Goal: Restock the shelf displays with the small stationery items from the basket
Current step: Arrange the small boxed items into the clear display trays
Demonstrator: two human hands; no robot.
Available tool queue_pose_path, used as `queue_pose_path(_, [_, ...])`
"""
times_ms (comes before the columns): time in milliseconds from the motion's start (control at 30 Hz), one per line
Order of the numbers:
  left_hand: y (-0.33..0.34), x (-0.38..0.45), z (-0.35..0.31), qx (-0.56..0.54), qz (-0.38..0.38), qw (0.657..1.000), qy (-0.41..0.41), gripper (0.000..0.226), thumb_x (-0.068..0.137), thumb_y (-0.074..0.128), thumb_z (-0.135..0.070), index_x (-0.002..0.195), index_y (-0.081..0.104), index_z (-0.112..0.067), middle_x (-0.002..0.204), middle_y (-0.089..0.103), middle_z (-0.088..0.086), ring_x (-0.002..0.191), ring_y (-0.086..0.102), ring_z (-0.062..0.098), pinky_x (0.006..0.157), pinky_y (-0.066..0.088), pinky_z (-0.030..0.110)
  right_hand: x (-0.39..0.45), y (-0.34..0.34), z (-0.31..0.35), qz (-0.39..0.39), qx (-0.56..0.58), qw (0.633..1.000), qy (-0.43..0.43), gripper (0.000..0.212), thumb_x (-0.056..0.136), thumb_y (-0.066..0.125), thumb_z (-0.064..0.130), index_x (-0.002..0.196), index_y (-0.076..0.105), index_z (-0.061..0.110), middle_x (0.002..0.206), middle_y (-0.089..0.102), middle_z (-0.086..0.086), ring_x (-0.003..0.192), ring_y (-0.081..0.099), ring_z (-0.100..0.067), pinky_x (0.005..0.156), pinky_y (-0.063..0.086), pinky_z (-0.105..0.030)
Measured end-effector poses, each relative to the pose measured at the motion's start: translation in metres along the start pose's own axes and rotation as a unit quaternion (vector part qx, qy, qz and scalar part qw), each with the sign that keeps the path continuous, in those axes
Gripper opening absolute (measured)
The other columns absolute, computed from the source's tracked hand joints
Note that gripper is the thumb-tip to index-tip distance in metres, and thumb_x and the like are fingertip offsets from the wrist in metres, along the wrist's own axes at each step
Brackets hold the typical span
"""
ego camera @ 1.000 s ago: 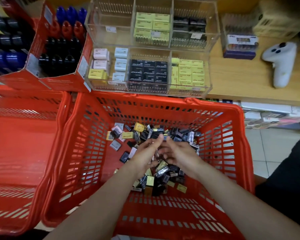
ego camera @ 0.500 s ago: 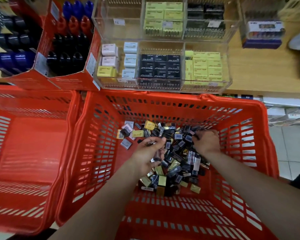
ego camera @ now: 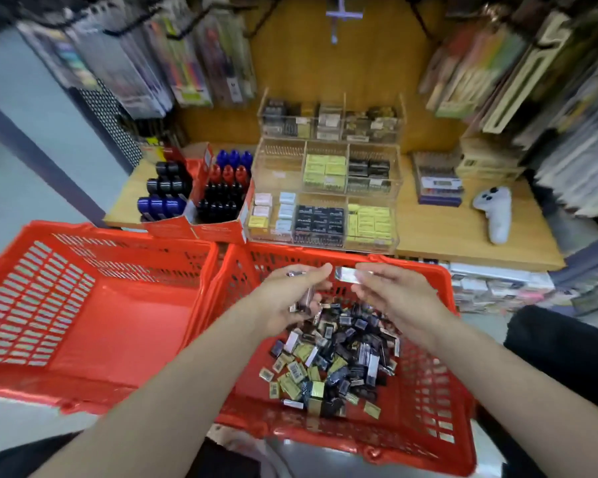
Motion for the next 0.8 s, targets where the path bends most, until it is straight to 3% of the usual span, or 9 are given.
queue_pose_path(100, [0.007,-0.043,-0.044,-0.01,0.012,0.999,0.03,0.052,0.071,0.083,-0.041,0.11,0.068,-0.012,0.092,0.077,0.003,0.052,0.054,0.009,0.05,0.047,0.022,-0.032,0.014,0.061,0.07,0.012,0.997,-0.007,0.023,0.08,0.073,0.018,0.1,0.073,0.007,0.096,0.076,-0.008,0.089,0.074,-0.018,0.073,0.057,-0.02])
queue_pose_path(233, [0.02,-0.078,-0.077,-0.018,0.032,0.996,0.076,0.051,0.067,0.084,-0.038,0.107,0.069,-0.011,0.093,0.076,0.005,0.054,0.053,0.009,0.048,0.045,0.019,-0.062,0.018,0.121,0.054,-0.177,0.971,-0.15,0.004,0.078,0.077,0.026,0.082,0.078,0.024,0.089,0.076,0.007,0.08,0.073,-0.008,0.066,0.053,-0.012])
queue_pose_path(300, [0.03,-0.082,-0.081,-0.052,0.057,0.993,0.094,0.047,0.068,0.085,-0.032,0.107,0.072,-0.009,0.093,0.075,0.007,0.054,0.052,0.01,0.044,0.043,0.018,-0.068,0.017,0.135,0.046,-0.248,0.942,-0.222,0.009,0.081,0.078,0.023,0.086,0.076,0.03,0.09,0.075,0.014,0.08,0.073,-0.01,0.069,0.056,-0.018])
queue_pose_path(400, [0.04,-0.077,-0.089,-0.073,0.062,0.989,0.109,0.047,0.068,0.087,-0.026,0.109,0.072,-0.007,0.088,0.07,0.006,0.055,0.053,0.013,0.042,0.042,0.02,-0.067,0.018,0.14,0.063,-0.214,0.941,-0.254,0.025,0.076,0.08,0.016,0.096,0.069,0.024,0.1,0.074,0.005,0.084,0.073,-0.019,0.075,0.06,-0.03])
queue_pose_path(533, [0.044,-0.073,-0.099,-0.064,0.066,0.986,0.142,0.029,0.072,0.085,-0.019,0.096,0.073,-0.009,0.074,0.064,0.004,0.055,0.053,0.013,0.042,0.041,0.019,-0.06,0.023,0.147,0.055,-0.201,0.935,-0.288,0.038,0.07,0.083,0.01,0.102,0.064,0.019,0.099,0.072,0.0,0.082,0.072,-0.01,0.072,0.054,-0.017])
queue_pose_path(667, [0.041,-0.071,-0.108,-0.027,0.052,0.98,0.188,0.032,0.066,0.087,-0.024,0.092,0.077,-0.008,0.072,0.065,0.003,0.058,0.055,0.012,0.045,0.043,0.02,-0.058,0.021,0.15,0.04,-0.163,0.949,-0.267,0.036,0.071,0.084,0.011,0.102,0.067,0.02,0.095,0.073,0.006,0.084,0.072,-0.011,0.072,0.055,-0.017])
queue_pose_path(800, [0.041,-0.067,-0.115,-0.011,0.022,0.977,0.214,0.006,0.075,0.084,-0.021,0.074,0.078,-0.019,0.067,0.064,0.001,0.056,0.055,0.011,0.047,0.045,0.021,-0.055,0.02,0.155,0.032,-0.198,0.945,-0.258,0.029,0.073,0.083,0.018,0.098,0.071,0.026,0.09,0.076,0.005,0.084,0.073,-0.01,0.074,0.059,-0.024])
Point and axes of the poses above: each hand's wrist, its own x-axis towards the middle knuckle, its own y-axis out of the palm, z = x × y, the point moved 4 cm from there along x, towards the middle knuckle
